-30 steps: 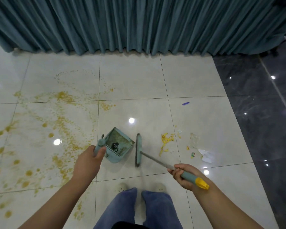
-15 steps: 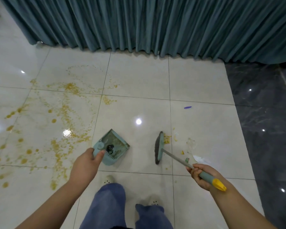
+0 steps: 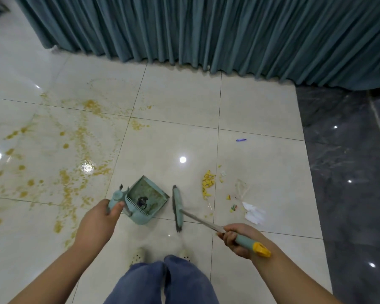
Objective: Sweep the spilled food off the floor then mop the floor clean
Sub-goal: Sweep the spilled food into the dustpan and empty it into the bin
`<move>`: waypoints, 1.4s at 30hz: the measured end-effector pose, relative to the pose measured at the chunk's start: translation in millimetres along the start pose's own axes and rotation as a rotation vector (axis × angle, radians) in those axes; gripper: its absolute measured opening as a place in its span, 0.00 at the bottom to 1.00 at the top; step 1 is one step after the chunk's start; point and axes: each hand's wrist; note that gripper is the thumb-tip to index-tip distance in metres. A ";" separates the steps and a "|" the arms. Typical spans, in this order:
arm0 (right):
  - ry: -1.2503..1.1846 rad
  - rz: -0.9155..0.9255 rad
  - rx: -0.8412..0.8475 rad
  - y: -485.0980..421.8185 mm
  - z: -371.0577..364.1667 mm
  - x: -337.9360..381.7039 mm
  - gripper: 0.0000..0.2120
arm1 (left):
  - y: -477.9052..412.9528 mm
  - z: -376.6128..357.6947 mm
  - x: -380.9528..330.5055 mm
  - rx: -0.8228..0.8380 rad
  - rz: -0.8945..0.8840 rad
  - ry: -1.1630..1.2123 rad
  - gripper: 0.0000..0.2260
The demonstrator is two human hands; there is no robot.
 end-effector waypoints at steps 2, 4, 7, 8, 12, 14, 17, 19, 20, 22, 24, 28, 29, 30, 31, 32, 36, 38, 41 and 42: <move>0.024 0.024 -0.031 0.0 10.3 0.7 0.12 | 4.0 -2.1 2.2 0.009 -0.010 -0.008 0.17; 0.027 0.045 -0.052 1.9 21.2 3.9 0.13 | 7.3 -3.8 6.2 0.014 -0.022 -0.016 0.17; -0.040 0.072 -0.045 7.4 32.5 2.8 0.13 | 10.6 -4.6 14.3 0.025 -0.035 -0.017 0.18; -0.071 0.083 -0.038 9.9 34.7 -0.4 0.13 | 11.3 -4.9 17.3 0.032 -0.039 -0.007 0.18; -0.229 0.137 -0.004 20.3 46.6 -27.4 0.11 | 12.0 -8.2 30.9 0.071 -0.080 0.013 0.16; -0.352 0.153 0.030 26.4 56.3 -48.4 0.11 | 12.8 -9.8 38.2 0.098 -0.120 0.001 0.16; -0.508 0.206 0.049 35.5 68.5 -87.2 0.10 | 17.0 -10.9 47.5 0.143 -0.180 -0.006 0.16; -0.570 0.261 0.033 40.6 72.0 -114.1 0.09 | 21.3 -10.4 52.8 0.170 -0.219 -0.017 0.16; -0.592 0.283 0.024 42.1 73.1 -126.0 0.09 | 22.7 -10.4 55.8 0.181 -0.235 -0.026 0.16; -0.624 0.321 -0.013 44.8 75.1 -150.1 0.08 | 25.4 -9.8 62.5 0.206 -0.265 -0.029 0.15; -0.648 0.339 -0.074 46.4 77.5 -170.9 0.07 | 26.3 -9.9 69.3 0.222 -0.285 -0.035 0.15; -0.704 0.371 -0.198 41.2 84.1 -202.8 0.07 | 24.8 -13.1 79.9 0.259 -0.312 -0.084 0.15; -0.730 0.378 -0.231 39.6 83.5 -207.7 0.10 | 24.0 -14.2 82.2 0.270 -0.312 -0.077 0.16; -0.754 0.391 -0.254 38.3 81.0 -211.3 0.12 | 22.9 -14.9 84.4 0.275 -0.311 -0.068 0.16; -0.770 0.399 -0.267 38.1 75.3 -213.3 0.16 | 21.2 -15.0 86.2 0.275 -0.310 -0.058 0.17; -0.763 0.400 -0.276 36.6 68.6 -214.1 0.17 | 19.5 -14.5 88.0 0.273 -0.306 -0.052 0.17; -0.581 0.344 -0.296 29.6 29.5 -204.8 0.08 | 12.1 -9.9 97.1 0.286 -0.278 -0.037 0.19; -0.637 0.295 -0.250 21.3 5.2 -195.8 0.10 | 8.9 -7.0 102.5 0.299 -0.260 -0.029 0.20; -0.716 0.287 -0.205 0.1 -28.6 -178.3 0.16 | 5.2 -5.3 107.5 0.362 -0.215 0.012 0.19; -0.705 0.296 -0.184 -7.9 -36.6 -170.7 0.23 | 3.8 -5.1 107.6 0.387 -0.193 0.037 0.19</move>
Point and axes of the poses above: each hand's wrist, its own y-axis away from the middle knuckle, its own z-axis out of the back of the hand, x = y × z, and after that the axes turned 4 degrees about z, right-handed
